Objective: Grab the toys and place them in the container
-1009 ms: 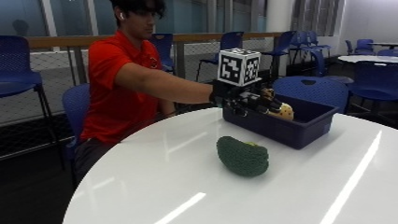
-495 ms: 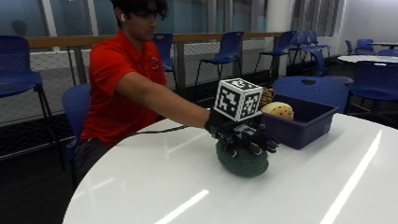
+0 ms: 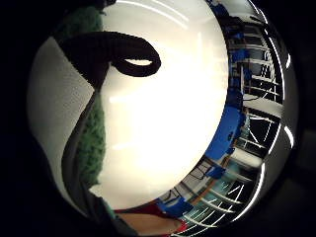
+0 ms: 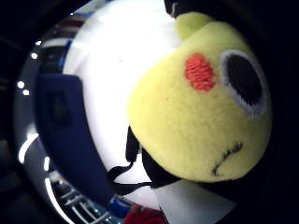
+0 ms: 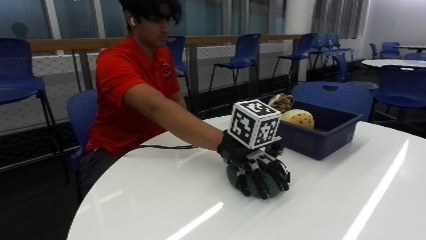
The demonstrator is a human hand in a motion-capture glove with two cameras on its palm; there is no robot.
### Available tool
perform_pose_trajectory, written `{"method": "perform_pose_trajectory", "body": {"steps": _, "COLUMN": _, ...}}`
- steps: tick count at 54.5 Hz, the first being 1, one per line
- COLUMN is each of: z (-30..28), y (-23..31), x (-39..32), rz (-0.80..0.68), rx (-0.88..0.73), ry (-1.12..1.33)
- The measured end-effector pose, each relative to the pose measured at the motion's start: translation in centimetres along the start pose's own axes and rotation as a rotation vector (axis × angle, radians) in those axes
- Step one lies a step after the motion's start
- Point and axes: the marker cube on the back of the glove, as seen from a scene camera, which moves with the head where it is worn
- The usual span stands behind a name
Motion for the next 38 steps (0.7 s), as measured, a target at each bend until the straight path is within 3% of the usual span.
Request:
{"method": "perform_pose_trajectory", "body": {"steps": 27, "z": -0.7, "y": -0.4, "x": 1.4, "rz": 0.015, "rx": 0.15, "ry": -0.003}}
{"method": "perform_pose_trajectory", "body": {"steps": 38, "z": -1.5, "y": 1.0, "x": 0.6, "rz": -0.018, "rx": 0.096, "ry": -0.084}}
